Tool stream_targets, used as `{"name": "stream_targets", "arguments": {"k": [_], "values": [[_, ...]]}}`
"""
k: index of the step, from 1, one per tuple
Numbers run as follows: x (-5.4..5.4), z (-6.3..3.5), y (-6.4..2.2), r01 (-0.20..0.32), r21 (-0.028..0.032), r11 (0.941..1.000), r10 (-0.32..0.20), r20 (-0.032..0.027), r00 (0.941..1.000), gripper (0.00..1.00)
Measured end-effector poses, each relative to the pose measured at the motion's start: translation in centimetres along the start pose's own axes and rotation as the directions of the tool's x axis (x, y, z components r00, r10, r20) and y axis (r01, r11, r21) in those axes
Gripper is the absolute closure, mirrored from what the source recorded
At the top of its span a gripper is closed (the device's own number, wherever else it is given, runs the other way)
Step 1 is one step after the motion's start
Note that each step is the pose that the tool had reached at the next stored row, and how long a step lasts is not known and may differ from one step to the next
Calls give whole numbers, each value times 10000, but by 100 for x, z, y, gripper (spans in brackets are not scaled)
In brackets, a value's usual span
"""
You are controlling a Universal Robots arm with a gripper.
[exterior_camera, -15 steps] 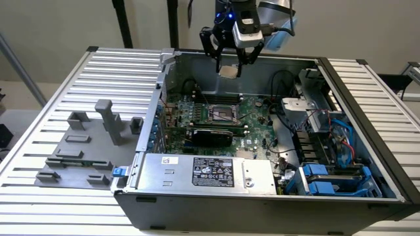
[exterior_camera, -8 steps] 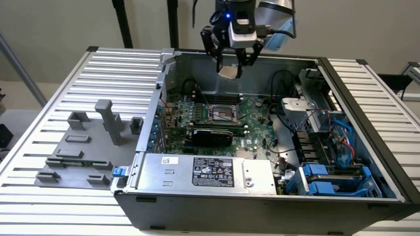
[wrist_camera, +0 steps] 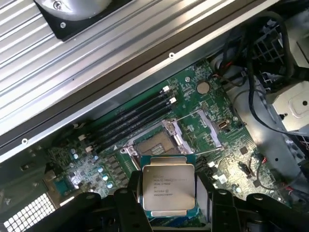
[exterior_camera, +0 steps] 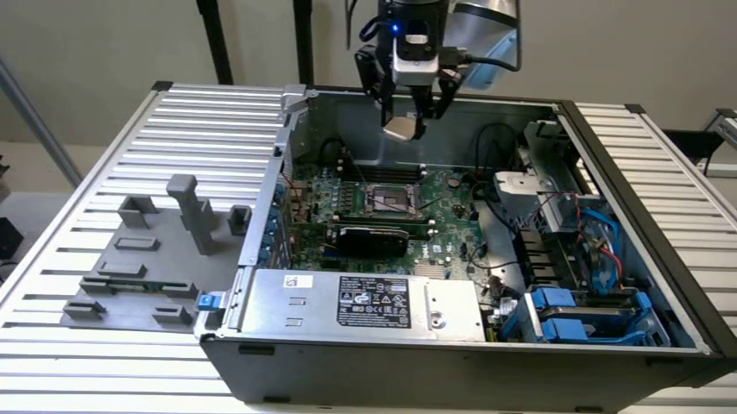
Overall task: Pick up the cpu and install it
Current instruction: 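Place the cpu into insertion slot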
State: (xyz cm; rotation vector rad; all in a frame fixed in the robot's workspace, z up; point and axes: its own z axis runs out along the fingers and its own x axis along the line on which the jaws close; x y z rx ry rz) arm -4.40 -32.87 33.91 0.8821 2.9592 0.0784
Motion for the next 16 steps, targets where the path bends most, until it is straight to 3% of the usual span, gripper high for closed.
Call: {"name": "stream_targets", "arguments": {"k": [4,8,13,16], "values": [[0,10,-1,-711,25,9975,711,45,9975,45],[1,24,-2,-1436,49,9896,1435,92,9896,45],[2,43,-3,-2327,73,9725,2326,152,9725,45],[2,54,-3,-2858,86,9582,2856,189,9581,45]]}}
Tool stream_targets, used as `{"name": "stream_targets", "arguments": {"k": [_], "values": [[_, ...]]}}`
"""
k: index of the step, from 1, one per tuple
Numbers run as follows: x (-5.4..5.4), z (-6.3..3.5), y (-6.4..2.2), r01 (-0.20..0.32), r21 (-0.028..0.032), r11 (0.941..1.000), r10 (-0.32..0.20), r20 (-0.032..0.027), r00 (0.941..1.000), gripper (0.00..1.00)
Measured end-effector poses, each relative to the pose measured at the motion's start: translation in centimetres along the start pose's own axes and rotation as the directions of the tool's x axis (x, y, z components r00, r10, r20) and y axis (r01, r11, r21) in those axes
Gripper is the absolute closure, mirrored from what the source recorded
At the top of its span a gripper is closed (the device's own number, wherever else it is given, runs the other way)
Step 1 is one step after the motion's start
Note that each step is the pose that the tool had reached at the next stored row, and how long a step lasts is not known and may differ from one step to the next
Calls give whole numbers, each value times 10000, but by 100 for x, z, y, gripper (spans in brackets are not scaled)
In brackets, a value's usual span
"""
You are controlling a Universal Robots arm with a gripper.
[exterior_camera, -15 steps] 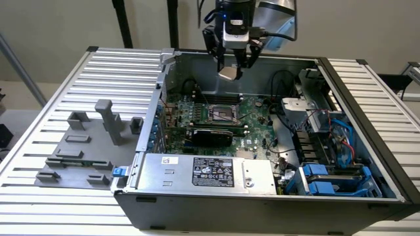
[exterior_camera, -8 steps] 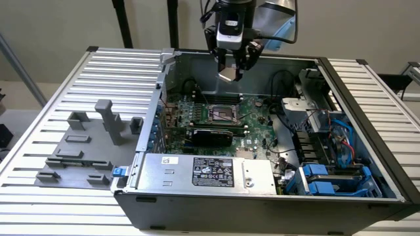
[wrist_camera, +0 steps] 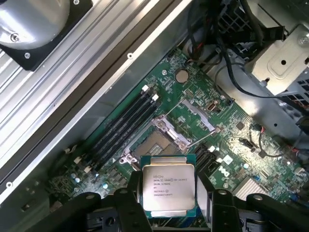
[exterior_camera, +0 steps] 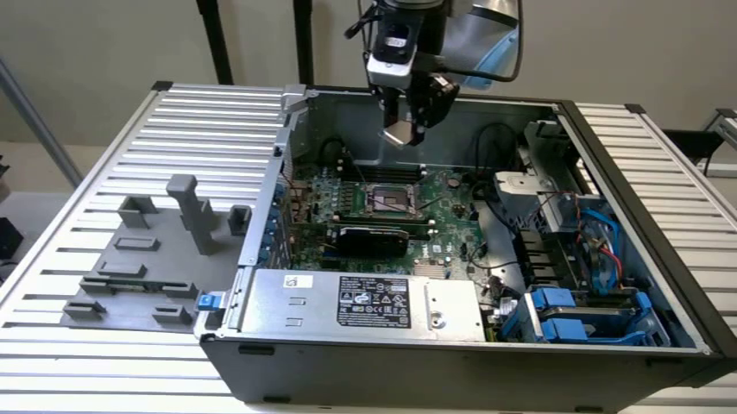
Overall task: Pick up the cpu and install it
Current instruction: 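Place the cpu into insertion slot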
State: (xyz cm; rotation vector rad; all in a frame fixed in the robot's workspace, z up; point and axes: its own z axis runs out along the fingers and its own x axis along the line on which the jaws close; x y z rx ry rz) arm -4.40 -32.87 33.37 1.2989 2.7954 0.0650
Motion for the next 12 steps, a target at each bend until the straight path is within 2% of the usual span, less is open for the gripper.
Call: {"name": "stream_targets", "arguments": {"k": [3,6,12], "values": [[0,11,-1,-544,22,9985,544,32,9985,45],[1,23,-1,-1084,41,9941,1084,66,9941,45],[2,47,-3,-2114,99,9773,2113,117,9774,45]]}}
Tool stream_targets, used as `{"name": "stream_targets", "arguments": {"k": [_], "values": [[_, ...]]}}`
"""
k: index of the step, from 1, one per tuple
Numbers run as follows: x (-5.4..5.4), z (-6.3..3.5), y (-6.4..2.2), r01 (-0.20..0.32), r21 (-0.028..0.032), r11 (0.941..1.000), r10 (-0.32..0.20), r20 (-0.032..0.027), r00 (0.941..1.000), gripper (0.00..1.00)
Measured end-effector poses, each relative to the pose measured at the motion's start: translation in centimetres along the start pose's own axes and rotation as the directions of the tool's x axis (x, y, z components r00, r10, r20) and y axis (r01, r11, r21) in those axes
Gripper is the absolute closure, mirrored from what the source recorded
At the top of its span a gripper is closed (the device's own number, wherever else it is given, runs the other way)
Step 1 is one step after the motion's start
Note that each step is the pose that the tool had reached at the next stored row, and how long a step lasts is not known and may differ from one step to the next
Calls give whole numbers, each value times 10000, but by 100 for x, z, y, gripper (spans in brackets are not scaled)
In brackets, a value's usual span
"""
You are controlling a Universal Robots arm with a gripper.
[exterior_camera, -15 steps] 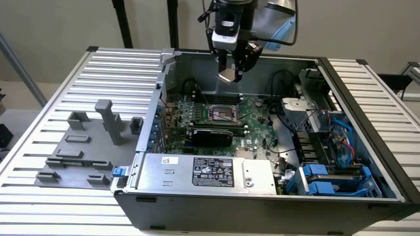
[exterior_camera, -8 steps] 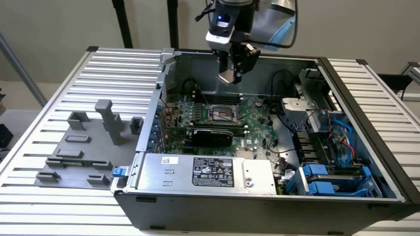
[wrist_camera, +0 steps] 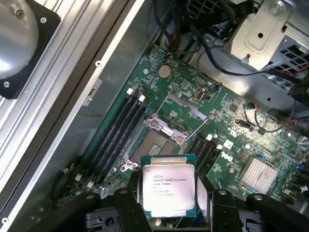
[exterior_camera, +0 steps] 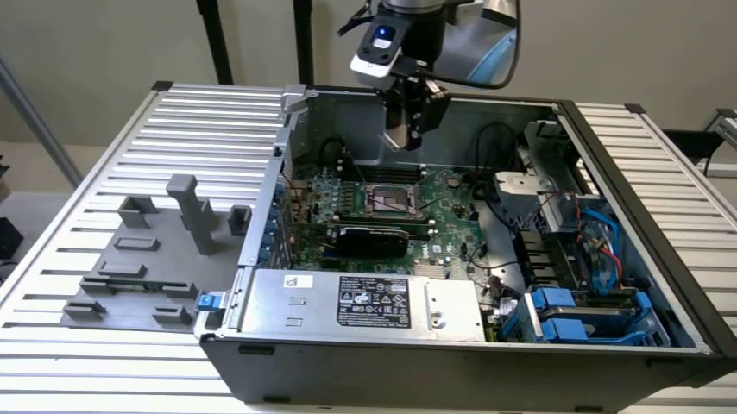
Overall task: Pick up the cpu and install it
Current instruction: 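Place the cpu into insertion slot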
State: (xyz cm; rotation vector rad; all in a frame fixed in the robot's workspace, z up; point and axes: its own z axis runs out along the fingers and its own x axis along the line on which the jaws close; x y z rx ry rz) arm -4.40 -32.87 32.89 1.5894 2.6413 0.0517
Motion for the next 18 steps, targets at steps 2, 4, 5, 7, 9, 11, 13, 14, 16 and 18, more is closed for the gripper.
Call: {"name": "stream_targets", "arguments": {"k": [2,4,5,7,9,11,13,14,16,18], "values": [[0,9,0,-314,44,9995,314,2,9995,45],[0,18,-1,-641,87,9979,641,7,9979,45],[1,21,-1,-789,101,9968,789,11,9969,45],[1,29,-2,-1112,130,9937,1112,22,9938,45],[1,38,-2,-1434,161,9895,1434,34,9897,45],[2,49,-3,-1765,196,9841,1765,47,9843,45],[2,59,-3,-2080,227,9779,2079,60,9781,45],[2,64,-4,-2236,242,9744,2235,67,9747,45],[2,72,-4,-2548,270,9666,2547,82,9670,45],[3,81,-5,-2869,298,9575,2867,98,9580,45]]}}
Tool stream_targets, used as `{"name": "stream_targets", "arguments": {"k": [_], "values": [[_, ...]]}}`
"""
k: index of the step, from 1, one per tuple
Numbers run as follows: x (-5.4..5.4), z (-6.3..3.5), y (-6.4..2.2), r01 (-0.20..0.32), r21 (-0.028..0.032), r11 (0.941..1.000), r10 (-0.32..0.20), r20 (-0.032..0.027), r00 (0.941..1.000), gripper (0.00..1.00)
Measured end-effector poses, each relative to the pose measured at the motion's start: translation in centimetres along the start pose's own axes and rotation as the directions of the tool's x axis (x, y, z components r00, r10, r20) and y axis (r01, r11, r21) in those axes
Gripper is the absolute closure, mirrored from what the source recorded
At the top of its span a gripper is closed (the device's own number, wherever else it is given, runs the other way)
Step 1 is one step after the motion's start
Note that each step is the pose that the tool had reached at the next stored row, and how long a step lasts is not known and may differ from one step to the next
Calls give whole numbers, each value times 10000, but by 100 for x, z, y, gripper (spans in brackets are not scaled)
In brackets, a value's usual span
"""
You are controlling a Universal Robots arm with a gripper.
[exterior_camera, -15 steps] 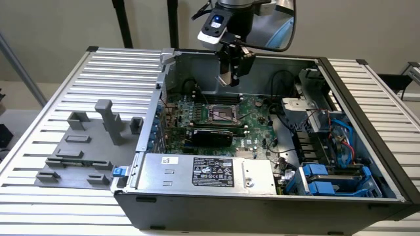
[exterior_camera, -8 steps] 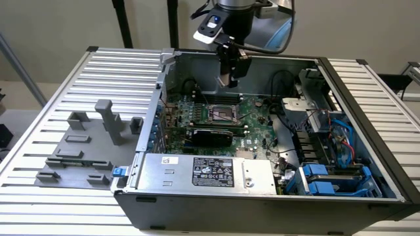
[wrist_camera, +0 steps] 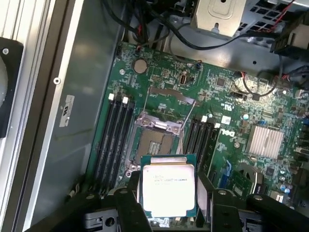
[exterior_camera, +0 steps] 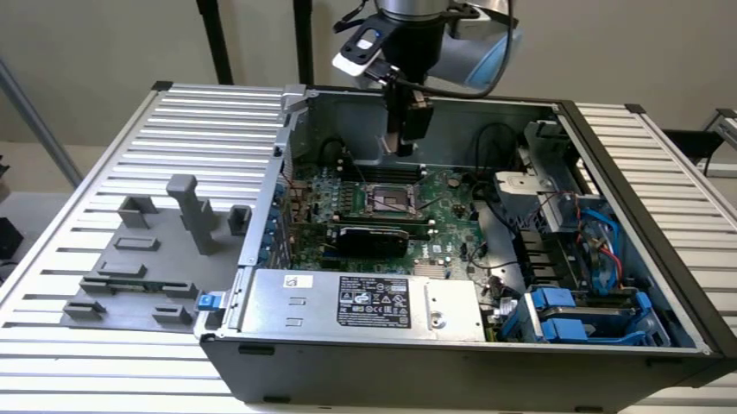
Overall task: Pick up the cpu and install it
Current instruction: 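Place the cpu into insertion slot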
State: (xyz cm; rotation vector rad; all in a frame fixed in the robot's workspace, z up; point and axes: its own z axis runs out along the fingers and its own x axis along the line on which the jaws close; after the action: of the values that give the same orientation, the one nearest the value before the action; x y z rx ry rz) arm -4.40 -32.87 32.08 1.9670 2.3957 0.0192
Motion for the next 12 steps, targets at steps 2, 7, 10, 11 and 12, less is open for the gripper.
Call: {"name": "stream_targets", "arguments": {"k": [2,7,10,11,12], "values": [[0,9,0,-320,32,9995,320,8,9995,45],[1,32,-1,-1094,92,9940,1094,31,9940,45],[1,45,-2,-1473,115,9890,1472,45,9891,45],[1,50,-3,-1575,119,9874,1575,48,9875,45],[2,55,-5,-1666,123,9859,1666,52,9860,45]]}}
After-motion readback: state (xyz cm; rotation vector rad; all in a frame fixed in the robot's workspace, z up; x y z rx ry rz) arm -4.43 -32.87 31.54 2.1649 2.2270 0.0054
